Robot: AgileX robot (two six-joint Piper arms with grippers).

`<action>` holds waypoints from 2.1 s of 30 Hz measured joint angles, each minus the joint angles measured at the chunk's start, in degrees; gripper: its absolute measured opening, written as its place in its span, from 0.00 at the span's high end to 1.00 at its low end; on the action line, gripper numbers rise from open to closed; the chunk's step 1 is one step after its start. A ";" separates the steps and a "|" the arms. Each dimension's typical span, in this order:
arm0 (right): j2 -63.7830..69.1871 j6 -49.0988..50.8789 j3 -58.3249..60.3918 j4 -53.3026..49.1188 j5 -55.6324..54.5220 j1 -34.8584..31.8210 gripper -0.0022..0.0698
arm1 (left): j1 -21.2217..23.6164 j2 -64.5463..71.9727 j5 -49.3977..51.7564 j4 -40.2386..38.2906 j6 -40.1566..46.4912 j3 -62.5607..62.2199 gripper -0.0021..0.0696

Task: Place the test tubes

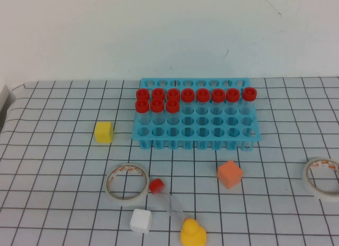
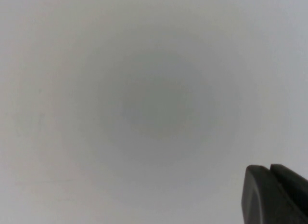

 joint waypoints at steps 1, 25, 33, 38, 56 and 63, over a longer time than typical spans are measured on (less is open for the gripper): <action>0.43 -0.18 -3.24 0.09 4.26 0.00 0.97 | 0.00 0.00 3.34 0.12 0.00 -2.98 0.97; 64.68 -38.10 -43.96 32.28 65.42 1.85 0.97 | 0.00 29.22 51.91 -7.34 1.67 -19.34 0.97; 76.35 -38.89 -43.96 34.78 56.67 20.95 0.97 | 0.00 29.22 52.60 -7.47 1.67 -16.40 0.97; 87.66 -37.68 -48.08 32.92 52.67 36.52 0.97 | 0.00 29.22 51.89 -8.13 1.67 -15.01 0.97; 114.01 -25.30 -71.84 18.45 60.00 47.30 0.46 | 0.00 29.22 51.29 -8.63 1.63 -15.01 0.97; 117.72 -17.40 -72.34 11.66 57.17 47.30 0.40 | 0.00 29.22 51.29 -8.76 1.63 -14.99 0.97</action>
